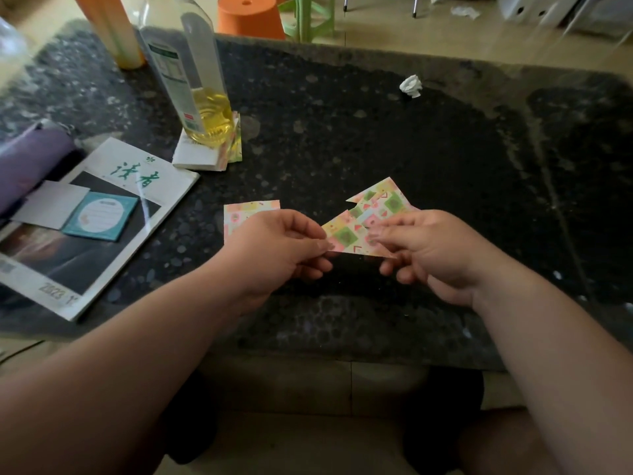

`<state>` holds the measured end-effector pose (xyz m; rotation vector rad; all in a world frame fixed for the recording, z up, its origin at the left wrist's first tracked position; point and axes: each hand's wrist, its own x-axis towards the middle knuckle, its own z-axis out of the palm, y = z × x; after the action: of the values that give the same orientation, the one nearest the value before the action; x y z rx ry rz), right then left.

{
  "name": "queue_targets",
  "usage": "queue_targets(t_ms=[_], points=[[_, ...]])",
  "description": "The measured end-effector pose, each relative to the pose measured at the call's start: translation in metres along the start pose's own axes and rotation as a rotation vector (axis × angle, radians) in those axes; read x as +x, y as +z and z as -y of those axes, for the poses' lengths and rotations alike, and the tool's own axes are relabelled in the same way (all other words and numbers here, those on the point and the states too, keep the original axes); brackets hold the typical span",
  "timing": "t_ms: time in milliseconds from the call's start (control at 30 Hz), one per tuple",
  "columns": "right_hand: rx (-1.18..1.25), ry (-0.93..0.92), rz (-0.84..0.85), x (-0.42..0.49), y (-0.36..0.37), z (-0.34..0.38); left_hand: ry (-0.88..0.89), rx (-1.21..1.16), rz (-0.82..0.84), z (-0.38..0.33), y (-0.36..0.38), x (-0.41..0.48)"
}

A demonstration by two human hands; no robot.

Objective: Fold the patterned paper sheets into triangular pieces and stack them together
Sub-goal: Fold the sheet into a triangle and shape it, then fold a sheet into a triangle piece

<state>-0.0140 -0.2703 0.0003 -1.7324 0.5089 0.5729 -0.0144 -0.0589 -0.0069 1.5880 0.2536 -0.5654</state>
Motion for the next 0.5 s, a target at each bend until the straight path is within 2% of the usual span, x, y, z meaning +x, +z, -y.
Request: queue_targets(t_ms=[133,233,300,400,467,500], points=[[-0.008,0.004,-0.011,0.003,0.002,0.0,0.026,0.039,-0.017,0.002,0.005,0.001],[0.006,-0.101,-0.12,0.008,-0.003,0.003,0.019,0.024,-0.039,-0.004,0.003,0.002],[0.031,-0.146,-0.195,0.013,-0.012,0.005,0.059,0.109,-0.111,-0.009,-0.009,0.005],[-0.312,-0.058,-0.445,0.023,-0.03,0.004,0.156,0.572,-0.298,-0.013,-0.042,0.01],[-0.529,0.002,-0.602,0.023,-0.032,0.004,0.123,0.899,-0.367,-0.009,-0.062,0.01],[-0.547,-0.017,-0.631,0.021,-0.028,0.007,0.084,0.984,-0.359,-0.004,-0.068,0.009]])
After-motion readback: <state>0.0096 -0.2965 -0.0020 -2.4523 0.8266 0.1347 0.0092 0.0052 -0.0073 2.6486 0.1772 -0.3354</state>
